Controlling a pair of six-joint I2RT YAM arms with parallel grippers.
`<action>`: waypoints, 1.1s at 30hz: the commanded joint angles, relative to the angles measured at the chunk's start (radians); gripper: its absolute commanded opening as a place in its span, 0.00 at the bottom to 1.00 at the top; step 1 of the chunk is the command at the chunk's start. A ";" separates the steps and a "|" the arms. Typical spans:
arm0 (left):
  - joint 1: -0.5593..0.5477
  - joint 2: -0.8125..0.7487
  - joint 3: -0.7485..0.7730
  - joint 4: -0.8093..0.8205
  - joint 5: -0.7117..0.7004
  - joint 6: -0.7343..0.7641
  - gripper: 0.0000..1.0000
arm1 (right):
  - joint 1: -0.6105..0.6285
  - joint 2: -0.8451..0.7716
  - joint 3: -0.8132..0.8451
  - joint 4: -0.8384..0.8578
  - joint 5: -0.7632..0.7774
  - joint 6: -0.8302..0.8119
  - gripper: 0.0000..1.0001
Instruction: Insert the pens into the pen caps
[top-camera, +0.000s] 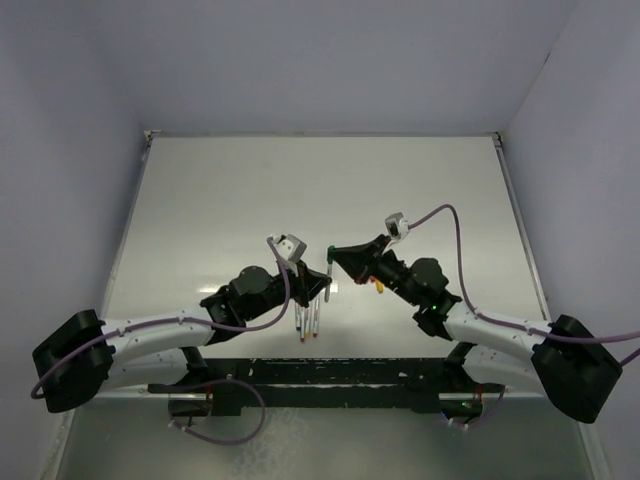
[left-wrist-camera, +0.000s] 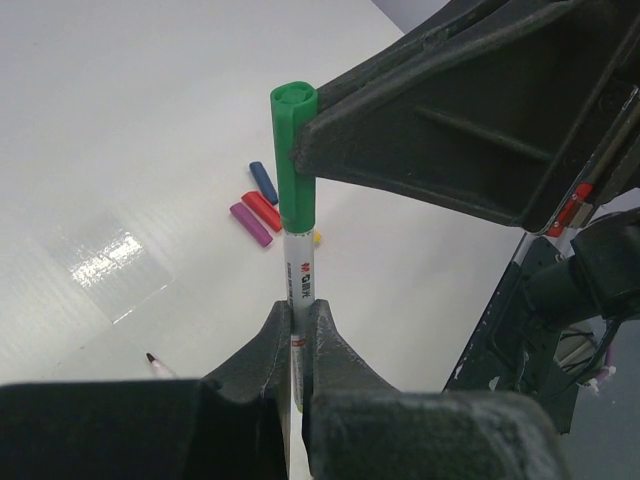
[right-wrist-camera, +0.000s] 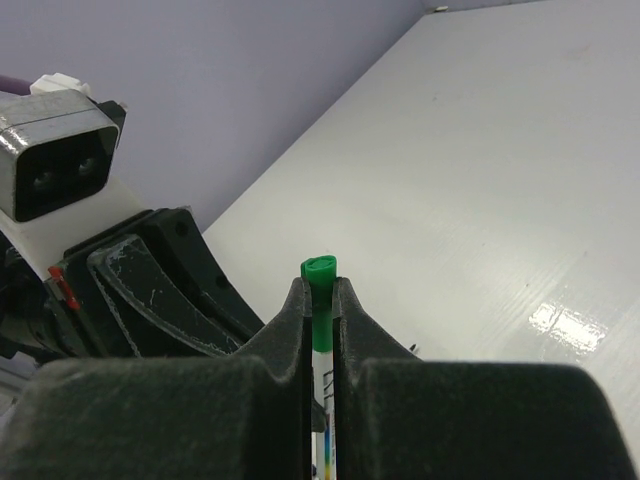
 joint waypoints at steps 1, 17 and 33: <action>0.025 -0.078 0.112 0.290 -0.122 0.043 0.00 | 0.062 0.050 -0.012 -0.242 -0.090 -0.038 0.00; 0.027 -0.161 0.153 0.135 -0.211 0.125 0.00 | 0.108 0.099 0.055 -0.293 -0.023 -0.088 0.00; 0.025 -0.010 0.120 -0.156 -0.228 -0.020 0.00 | 0.107 0.026 0.407 -0.501 0.172 -0.202 0.41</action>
